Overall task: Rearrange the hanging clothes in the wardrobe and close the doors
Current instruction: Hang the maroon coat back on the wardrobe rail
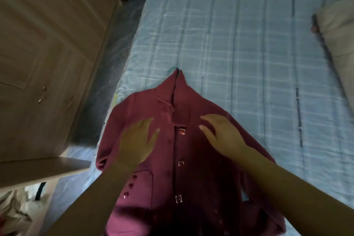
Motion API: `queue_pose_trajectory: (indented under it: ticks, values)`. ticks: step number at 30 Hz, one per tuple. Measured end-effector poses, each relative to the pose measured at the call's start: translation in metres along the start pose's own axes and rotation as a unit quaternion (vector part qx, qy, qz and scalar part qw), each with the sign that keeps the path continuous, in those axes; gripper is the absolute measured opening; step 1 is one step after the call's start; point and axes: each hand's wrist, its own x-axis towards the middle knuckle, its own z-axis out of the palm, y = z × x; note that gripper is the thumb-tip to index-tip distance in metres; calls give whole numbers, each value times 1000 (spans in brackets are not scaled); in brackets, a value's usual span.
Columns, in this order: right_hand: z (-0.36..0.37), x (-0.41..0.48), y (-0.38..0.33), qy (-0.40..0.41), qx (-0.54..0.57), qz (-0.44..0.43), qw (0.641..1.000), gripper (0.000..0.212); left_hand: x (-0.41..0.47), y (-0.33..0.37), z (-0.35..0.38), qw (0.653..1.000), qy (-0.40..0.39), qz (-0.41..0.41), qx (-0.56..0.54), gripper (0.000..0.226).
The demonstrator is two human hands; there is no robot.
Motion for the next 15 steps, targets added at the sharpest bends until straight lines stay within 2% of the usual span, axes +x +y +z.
queue_pose_trajectory:
  ticks: [7,10,12,15]
  values:
    - [38,113,51,-11,-13,61,998,38,147,-31,48,1000,-6,9,20,59]
    - [56,142,69,-25,-30,70,997,45,193,-46,71,997,-24,-56,50,47]
    - [65,153,76,-39,-13,92,995,43,213,-58,83,992,-57,-99,49,50]
    - [79,160,81,-57,19,138,989,50,228,-72,100,987,-102,-119,17,59]
